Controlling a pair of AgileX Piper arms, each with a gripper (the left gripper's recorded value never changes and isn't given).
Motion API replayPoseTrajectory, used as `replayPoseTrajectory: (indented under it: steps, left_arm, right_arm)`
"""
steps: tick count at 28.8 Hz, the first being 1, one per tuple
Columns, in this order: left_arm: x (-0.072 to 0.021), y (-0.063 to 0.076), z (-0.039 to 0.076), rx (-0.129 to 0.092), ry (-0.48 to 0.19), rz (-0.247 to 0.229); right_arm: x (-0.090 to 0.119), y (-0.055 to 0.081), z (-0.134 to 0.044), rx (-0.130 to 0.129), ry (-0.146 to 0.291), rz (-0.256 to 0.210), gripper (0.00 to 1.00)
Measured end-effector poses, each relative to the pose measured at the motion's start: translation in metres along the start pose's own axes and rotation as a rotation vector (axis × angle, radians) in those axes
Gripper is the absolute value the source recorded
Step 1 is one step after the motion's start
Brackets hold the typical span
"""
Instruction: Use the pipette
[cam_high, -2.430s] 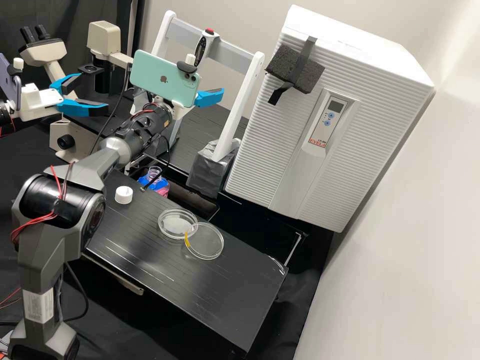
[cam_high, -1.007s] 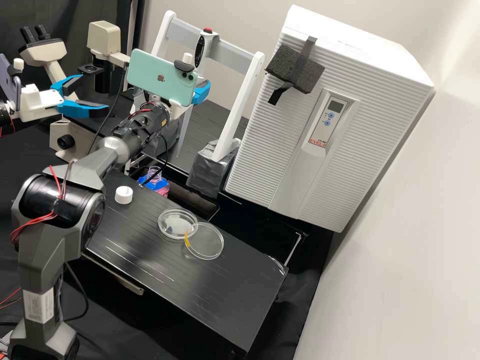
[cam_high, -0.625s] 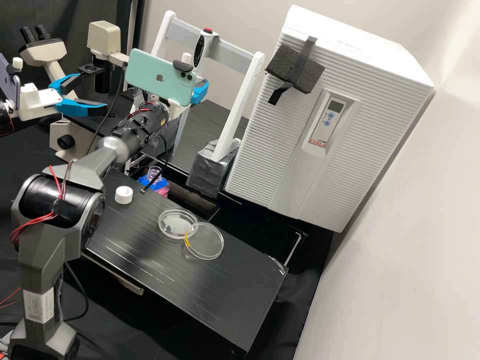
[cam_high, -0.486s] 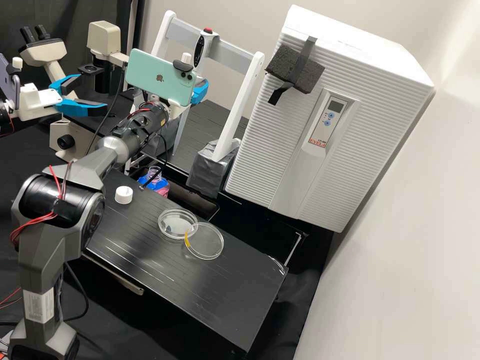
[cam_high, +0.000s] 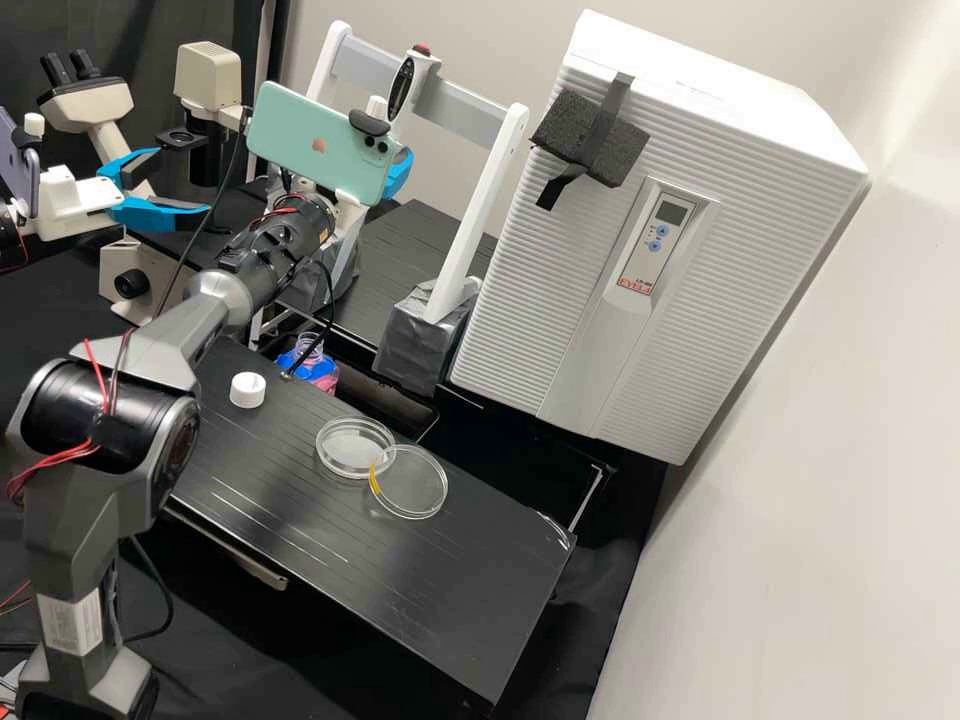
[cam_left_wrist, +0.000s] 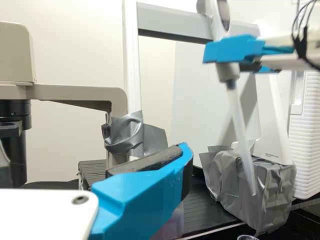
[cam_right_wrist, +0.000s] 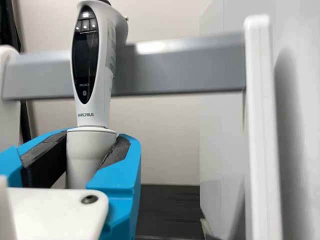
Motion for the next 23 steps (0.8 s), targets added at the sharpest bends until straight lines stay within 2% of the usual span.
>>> replayPoseTrajectory:
  steps: [2, 6, 9, 11, 14, 15, 17, 20, 23]
  left_arm:
    - [0.0, 0.0, 0.0, 0.0, 0.0, 0.0]
    - [0.0, 0.0, 0.0, 0.0, 0.0, 0.0]
    - [-0.0003, 0.0, 0.0, 0.0, 0.001, -0.002]
    - [-0.0012, -0.002, 0.0, -0.001, 0.002, -0.006]
    - [-0.0024, -0.003, -0.001, -0.002, 0.004, -0.012]
    - [-0.0028, -0.004, -0.001, -0.002, 0.005, -0.014]
    - [-0.0031, -0.004, -0.001, -0.003, 0.005, -0.015]
    - [-0.0041, -0.005, -0.001, -0.003, 0.007, -0.02]
    - [-0.0064, -0.008, -0.002, -0.005, 0.011, -0.031]
  right_arm:
    - [-0.003, 0.005, -0.005, 0.018, 0.014, 0.01, 0.0]
    - [-0.013, 0.018, -0.017, 0.034, 0.053, 0.043, 0.0]
    - [-0.02, 0.024, -0.02, 0.031, 0.076, 0.083, 0.0]
    - [-0.025, 0.024, -0.023, 0.041, 0.096, 0.116, 0.0]
    - [-0.028, 0.019, -0.023, 0.054, 0.108, 0.149, 0.0]
    - [-0.029, 0.017, -0.022, 0.05, 0.11, 0.156, 0.0]
    - [-0.032, 0.01, -0.019, 0.041, 0.104, 0.165, 0.0]
    - [-0.038, -0.004, -0.012, 0.041, 0.089, 0.177, 0.0]
    - [-0.043, -0.016, -0.007, 0.04, 0.069, 0.165, 0.0]
